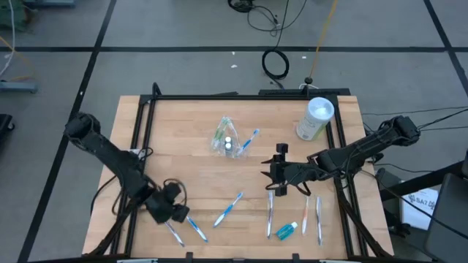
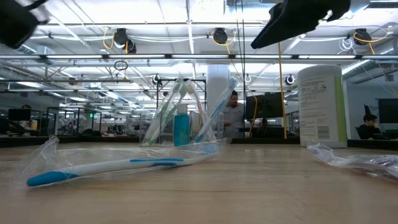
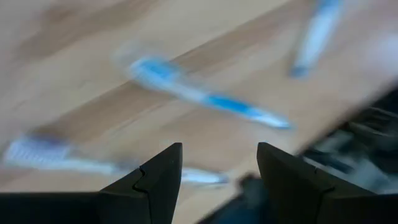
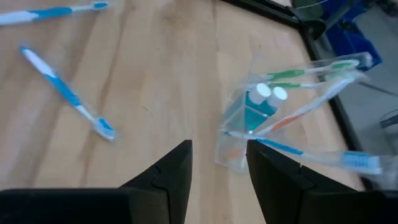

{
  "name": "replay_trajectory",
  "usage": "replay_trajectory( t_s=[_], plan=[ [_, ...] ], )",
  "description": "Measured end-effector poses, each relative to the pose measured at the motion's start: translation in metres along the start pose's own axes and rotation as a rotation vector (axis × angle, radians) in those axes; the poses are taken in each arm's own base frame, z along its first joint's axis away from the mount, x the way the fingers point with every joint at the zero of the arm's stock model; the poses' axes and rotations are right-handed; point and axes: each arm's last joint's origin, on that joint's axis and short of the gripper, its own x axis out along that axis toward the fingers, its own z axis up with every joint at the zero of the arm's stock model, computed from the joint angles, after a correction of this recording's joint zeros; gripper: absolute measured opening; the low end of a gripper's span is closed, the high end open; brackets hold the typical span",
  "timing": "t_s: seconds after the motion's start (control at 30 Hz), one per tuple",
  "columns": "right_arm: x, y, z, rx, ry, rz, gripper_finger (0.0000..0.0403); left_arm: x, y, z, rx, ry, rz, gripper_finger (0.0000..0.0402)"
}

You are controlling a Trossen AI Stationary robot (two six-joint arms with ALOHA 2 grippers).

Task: Pick & Place toothbrushing station
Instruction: Put the purple toothbrush into the left section of the transparent organizer

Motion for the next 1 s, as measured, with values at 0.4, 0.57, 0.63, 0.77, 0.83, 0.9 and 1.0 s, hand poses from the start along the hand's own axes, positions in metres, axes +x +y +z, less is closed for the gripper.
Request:
replay_trajectory(
  t_s=[0.4,0.57,0.63,0.77,0.83,0.9,1.0],
  plan=[
    [0.014,-0.035,0.012,-0.017,-0.095,-0.124,0.0144,0.043,0.031,-0.043,-0.371,0.058,0.297,0.0214],
    [0.018,-0.048,0.012,0.016,-0.105,-0.166,0.0145,0.048,0.036,-0.040,-0.414,-0.075,0.292,0.0214],
    [0.020,-0.052,0.012,0.026,-0.102,-0.180,0.0146,0.048,0.038,-0.038,-0.427,-0.102,0.304,0.0214],
    [0.022,-0.059,0.010,0.051,-0.093,-0.200,0.0146,0.046,0.043,-0.032,-0.431,-0.158,0.365,0.0212],
    [0.023,-0.061,0.010,0.079,-0.093,-0.205,0.0146,0.045,0.045,-0.030,-0.414,-0.177,0.399,0.0204],
    [0.023,-0.062,0.010,0.103,-0.093,-0.207,0.0146,0.045,0.048,-0.029,-0.399,-0.190,0.417,0.0186],
    [0.023,-0.062,0.010,0.110,-0.093,-0.207,0.0146,0.046,0.049,-0.027,-0.383,-0.193,0.424,0.0147]
  ],
)
